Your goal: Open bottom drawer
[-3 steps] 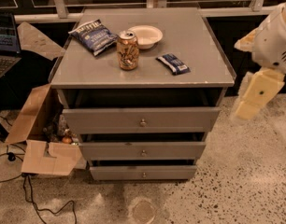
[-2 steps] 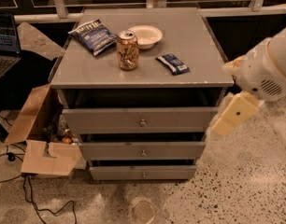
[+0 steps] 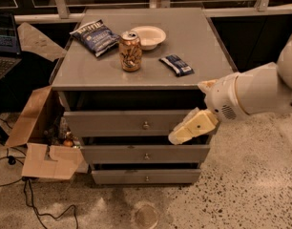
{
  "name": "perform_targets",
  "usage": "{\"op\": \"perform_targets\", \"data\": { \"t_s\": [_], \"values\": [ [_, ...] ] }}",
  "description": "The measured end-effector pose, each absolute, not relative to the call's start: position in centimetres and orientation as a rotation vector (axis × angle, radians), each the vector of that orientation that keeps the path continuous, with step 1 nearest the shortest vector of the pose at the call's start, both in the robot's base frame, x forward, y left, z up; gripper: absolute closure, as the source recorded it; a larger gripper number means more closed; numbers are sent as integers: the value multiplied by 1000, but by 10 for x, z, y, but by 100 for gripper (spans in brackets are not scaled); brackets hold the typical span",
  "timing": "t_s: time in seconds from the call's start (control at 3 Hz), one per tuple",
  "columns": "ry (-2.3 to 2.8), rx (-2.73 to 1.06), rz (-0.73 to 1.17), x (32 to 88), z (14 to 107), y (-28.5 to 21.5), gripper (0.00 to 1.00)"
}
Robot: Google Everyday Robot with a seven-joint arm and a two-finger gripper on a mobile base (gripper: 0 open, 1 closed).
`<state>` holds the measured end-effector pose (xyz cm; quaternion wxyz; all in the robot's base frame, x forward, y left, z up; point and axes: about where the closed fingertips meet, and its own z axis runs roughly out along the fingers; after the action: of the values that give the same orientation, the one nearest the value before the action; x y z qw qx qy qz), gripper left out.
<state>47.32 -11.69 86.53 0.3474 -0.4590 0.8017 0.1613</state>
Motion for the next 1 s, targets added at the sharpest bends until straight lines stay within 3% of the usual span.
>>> {"op": "perform_targets", "data": {
  "t_s": [0.33,1.0],
  "values": [
    [2027,-1116,377,496,875,-115,0],
    [2101,-1149,250,427,872,-96,0]
  ]
}}
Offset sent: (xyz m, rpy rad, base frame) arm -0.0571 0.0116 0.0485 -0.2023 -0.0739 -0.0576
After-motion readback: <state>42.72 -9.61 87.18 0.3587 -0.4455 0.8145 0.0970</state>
